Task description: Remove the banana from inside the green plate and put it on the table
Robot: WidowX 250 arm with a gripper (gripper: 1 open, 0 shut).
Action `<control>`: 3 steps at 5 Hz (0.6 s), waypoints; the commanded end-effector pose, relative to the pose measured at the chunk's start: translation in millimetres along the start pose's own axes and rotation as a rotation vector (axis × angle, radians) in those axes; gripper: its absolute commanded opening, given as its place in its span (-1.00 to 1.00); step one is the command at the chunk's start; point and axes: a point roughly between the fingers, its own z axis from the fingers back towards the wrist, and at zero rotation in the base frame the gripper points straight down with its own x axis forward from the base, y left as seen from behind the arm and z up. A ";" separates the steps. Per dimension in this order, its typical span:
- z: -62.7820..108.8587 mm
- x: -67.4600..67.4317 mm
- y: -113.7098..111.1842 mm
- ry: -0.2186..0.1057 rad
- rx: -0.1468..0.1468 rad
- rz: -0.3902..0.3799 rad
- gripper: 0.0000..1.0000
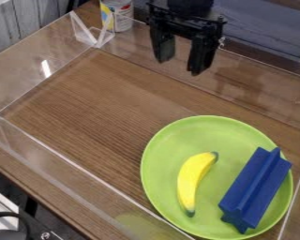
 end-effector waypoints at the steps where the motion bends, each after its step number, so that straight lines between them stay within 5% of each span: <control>1: 12.3 11.4 4.6 -0.059 0.009 -0.009 1.00; 3: 10.1 11.1 4.1 -0.050 0.002 -0.010 1.00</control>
